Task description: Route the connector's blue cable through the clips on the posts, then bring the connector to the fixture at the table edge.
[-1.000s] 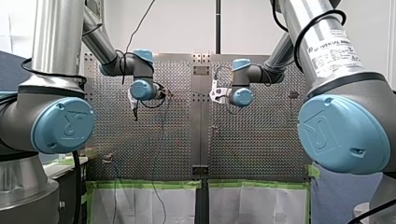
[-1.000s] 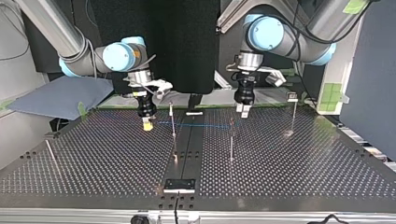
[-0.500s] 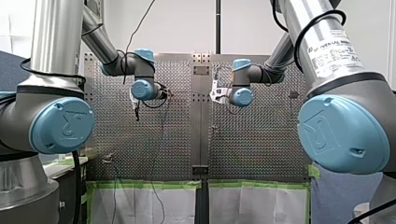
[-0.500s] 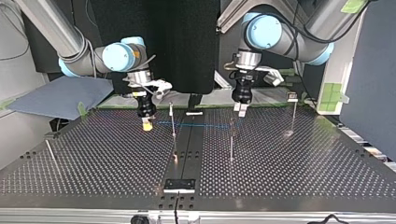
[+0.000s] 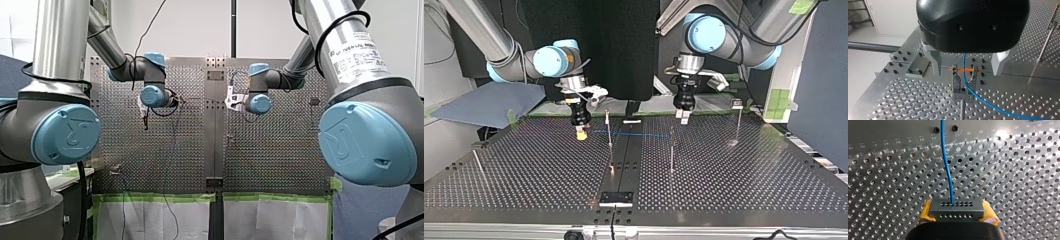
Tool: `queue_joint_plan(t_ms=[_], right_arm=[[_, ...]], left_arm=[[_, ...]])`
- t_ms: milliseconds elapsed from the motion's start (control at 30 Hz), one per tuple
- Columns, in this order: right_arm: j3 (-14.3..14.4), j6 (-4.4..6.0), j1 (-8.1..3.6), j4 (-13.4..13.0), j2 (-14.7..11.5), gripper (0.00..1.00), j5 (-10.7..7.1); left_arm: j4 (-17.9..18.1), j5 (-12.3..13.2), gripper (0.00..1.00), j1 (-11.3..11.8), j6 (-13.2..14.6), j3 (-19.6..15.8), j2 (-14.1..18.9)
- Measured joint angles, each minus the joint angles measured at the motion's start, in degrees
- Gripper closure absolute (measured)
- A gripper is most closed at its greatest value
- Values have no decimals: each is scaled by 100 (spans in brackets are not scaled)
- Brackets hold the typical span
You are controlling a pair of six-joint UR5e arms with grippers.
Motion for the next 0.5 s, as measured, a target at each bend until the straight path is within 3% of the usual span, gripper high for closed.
queue_joint_plan(t_ms=[233, 500], right_arm=[[0, 0, 1, 20, 0, 100, 0], [0, 0, 1, 56, 0, 100, -1]], left_arm=[[-60, -93, 0, -10, 29, 2, 1], [-101, -495, 0, -243, 284, 47, 1]])
